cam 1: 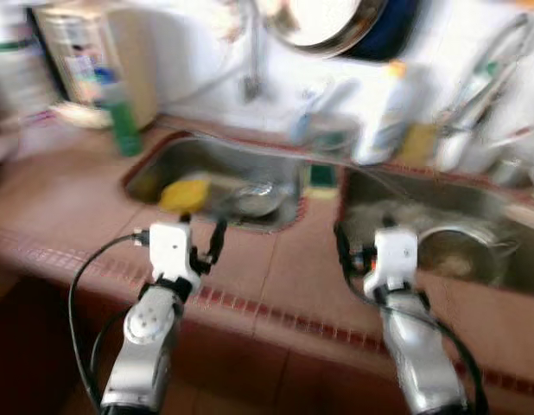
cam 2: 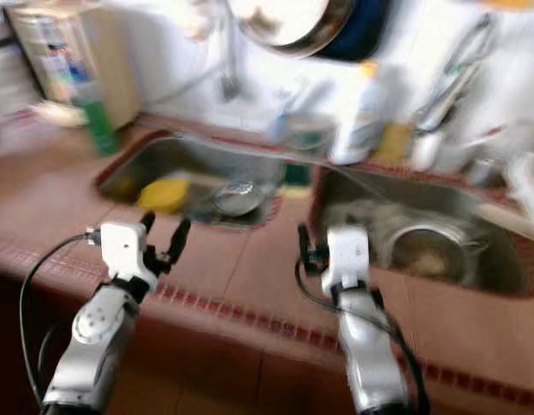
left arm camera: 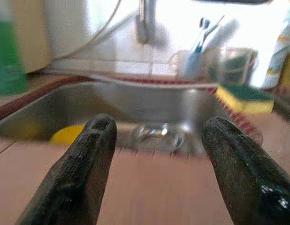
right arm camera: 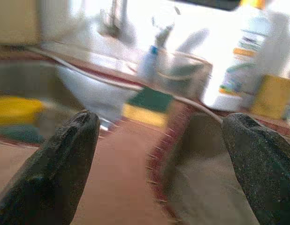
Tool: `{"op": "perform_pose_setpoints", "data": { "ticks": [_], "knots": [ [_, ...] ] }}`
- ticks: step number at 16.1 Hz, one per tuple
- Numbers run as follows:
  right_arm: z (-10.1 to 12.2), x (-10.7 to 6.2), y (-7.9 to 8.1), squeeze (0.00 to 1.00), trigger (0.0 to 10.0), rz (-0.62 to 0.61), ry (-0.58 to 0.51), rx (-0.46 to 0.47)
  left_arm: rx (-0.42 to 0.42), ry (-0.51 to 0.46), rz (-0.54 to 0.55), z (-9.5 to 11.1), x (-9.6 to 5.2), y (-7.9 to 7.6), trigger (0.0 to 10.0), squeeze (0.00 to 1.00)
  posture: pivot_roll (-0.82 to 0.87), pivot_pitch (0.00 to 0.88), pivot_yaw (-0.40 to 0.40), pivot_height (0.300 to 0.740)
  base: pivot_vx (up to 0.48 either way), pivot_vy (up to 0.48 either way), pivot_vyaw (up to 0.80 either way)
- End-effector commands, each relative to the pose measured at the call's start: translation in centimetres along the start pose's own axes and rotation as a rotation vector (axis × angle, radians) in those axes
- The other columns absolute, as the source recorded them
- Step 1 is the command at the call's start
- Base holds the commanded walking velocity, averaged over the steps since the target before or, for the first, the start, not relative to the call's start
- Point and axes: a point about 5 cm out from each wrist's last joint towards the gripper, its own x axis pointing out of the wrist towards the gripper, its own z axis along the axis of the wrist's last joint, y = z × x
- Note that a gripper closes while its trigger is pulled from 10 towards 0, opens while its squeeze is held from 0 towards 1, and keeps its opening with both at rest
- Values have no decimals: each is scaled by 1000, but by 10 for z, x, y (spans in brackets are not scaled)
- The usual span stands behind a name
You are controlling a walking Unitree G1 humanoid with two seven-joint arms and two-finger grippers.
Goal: Kitchen organization
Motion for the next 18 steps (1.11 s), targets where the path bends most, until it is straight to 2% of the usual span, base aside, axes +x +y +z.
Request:
{"op": "perform_pose_setpoints", "data": {
  "ticks": [1,7,13,17,18],
  "knots": [
    [-4,-3,-2,0,10000,-6,14,6,14,-6,-6,2,1,-2,10000,0,-140,0,11,740,-270,0,0],
    [-3,-1,-3,0,10000,0,13,3,28,-3,3,1,2,-3,10000,0,-138,13,-7,740,-273,0,0],
    [-10,-2,-4,0,10000,17,39,-8,34,-1,33,-1,-1,2,10000,0,-126,25,-24,740,-274,0,0],
    [-27,-8,-3,0,10000,21,106,-7,56,37,44,-11,-6,5,10000,0,-120,32,-26,740,-275,0,0],
    [-41,-13,-4,0,10000,15,164,-16,70,77,41,-22,-9,6,10000,0,-116,32,-28,740,-266,0,0]
  ]
}}
